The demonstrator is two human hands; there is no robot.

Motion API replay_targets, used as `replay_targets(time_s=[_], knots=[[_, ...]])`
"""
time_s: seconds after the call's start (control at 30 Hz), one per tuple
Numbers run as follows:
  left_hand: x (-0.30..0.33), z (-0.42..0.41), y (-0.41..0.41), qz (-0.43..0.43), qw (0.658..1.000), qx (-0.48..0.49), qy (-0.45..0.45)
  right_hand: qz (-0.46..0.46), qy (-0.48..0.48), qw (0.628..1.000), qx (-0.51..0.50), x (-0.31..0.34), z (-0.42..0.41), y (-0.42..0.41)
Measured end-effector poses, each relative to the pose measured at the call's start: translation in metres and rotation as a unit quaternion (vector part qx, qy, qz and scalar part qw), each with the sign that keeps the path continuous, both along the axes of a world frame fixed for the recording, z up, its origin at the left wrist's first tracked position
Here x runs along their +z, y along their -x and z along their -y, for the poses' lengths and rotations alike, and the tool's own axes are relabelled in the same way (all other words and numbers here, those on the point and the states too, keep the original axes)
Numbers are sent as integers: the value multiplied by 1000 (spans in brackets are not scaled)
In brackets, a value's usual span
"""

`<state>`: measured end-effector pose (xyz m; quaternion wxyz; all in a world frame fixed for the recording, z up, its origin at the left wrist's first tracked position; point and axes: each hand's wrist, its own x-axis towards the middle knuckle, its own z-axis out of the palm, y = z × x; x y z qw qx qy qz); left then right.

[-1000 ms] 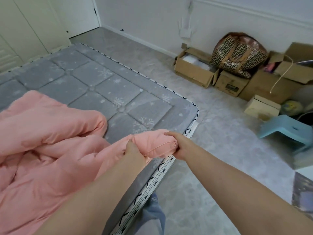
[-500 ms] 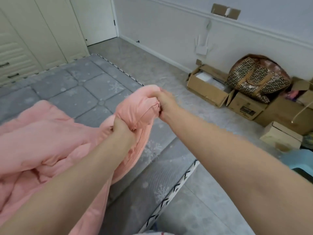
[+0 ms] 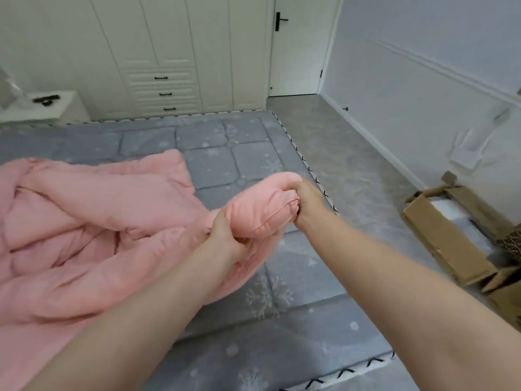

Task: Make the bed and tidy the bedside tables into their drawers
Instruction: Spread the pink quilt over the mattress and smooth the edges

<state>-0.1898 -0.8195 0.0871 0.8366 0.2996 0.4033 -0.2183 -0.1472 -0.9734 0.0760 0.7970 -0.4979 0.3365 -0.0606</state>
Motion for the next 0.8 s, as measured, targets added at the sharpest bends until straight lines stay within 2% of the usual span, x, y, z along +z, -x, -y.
replay_targets(time_s=[0.03, 0.1, 0.13, 0.17, 0.23, 0.27, 0.4, 0.5, 0.57, 0.63, 0.8], knots=[[-9, 9, 6, 5, 998, 57, 5, -3, -3, 1000, 20, -6, 7, -2], [-34, 30, 16, -9, 997, 59, 38, -22, -4, 997, 69, -17, 24, -2], [-37, 41, 27, -6, 998, 57, -3, -32, -8, 995, 91, -25, 33, -1], [-43, 51, 35, -5, 997, 76, 10, -41, -14, 993, 112, -35, 41, -1], [-52, 68, 50, -6, 992, 122, -38, -64, -21, 983, 172, -52, 53, -2], [-55, 75, 59, -14, 987, 155, -34, -74, -19, 978, 195, -65, 55, -3], [-54, 81, 103, -39, 974, 220, -39, -98, -10, 960, 263, -125, 36, -10], [-59, 61, 141, -53, 954, 292, -27, -90, -43, 953, 287, -157, -4, -2], [-59, 47, 175, -58, 942, 328, -28, -104, -56, 934, 338, -133, -32, 41], [-60, 39, 199, -50, 940, 336, -37, -107, -41, 933, 342, -86, -44, 91], [-66, 42, 283, -66, 925, 371, -51, -135, -22, 889, 437, -57, -58, 187]])
